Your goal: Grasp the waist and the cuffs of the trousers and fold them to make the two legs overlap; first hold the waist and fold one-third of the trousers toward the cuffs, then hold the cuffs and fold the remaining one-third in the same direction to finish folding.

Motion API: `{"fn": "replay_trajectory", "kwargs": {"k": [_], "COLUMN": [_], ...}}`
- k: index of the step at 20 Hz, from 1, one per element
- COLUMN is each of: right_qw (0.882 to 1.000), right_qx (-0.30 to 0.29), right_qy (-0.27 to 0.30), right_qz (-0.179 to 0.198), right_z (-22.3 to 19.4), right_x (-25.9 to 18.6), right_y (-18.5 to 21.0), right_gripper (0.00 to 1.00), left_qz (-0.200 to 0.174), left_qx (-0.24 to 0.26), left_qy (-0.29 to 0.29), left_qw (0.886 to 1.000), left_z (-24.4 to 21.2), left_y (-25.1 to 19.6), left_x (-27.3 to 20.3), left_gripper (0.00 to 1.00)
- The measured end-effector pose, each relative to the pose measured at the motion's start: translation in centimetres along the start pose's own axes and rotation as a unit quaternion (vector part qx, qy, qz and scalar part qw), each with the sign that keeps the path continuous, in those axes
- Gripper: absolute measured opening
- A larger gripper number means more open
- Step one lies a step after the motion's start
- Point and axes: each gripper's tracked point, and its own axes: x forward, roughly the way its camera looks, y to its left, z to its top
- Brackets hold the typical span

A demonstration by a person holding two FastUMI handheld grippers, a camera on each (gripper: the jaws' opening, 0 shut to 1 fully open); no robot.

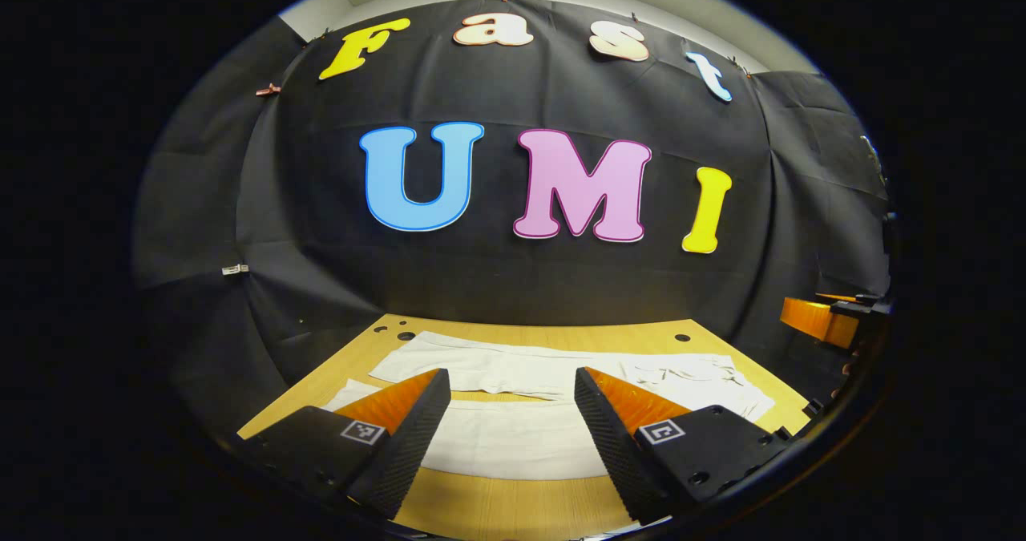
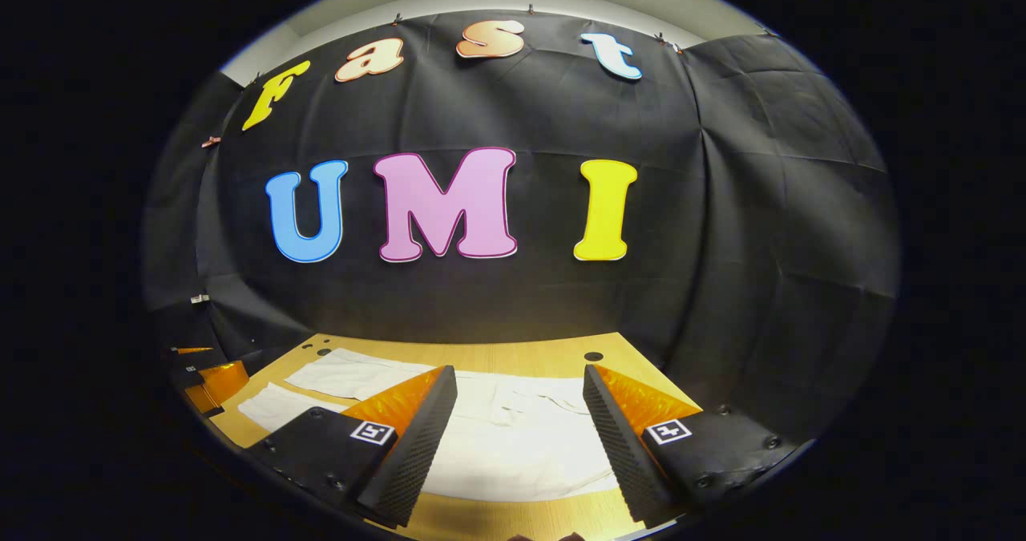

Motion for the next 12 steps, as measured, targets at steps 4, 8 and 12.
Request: {"fn": "replay_trajectory", "kwargs": {"k": [4,8,12], "right_qw": [1.0,1.0,1.0], "right_qx": [-0.003,-0.009,-0.029], "right_qy": [-0.002,-0.003,-0.003], "right_qz": [0.004,0.006,0.007], "right_z": [0.0,0.0,-0.1], "right_x": [1.5,3.2,4.8], "right_y": [-0.1,-0.2,-0.6], "right_gripper": [0.98,0.98,0.97], "left_qz": [0.004,0.009,0.026], "left_qx": [0.002,0.015,0.023], "left_qy": [-0.004,-0.009,-0.012], "left_qw": [1.0,1.0,0.999], "left_z": [0.2,0.5,0.6], "left_y": [0.1,0.6,1.6], "left_x": [0.8,1.5,2.3], "left_gripper": [0.99,0.99,0.99]}}
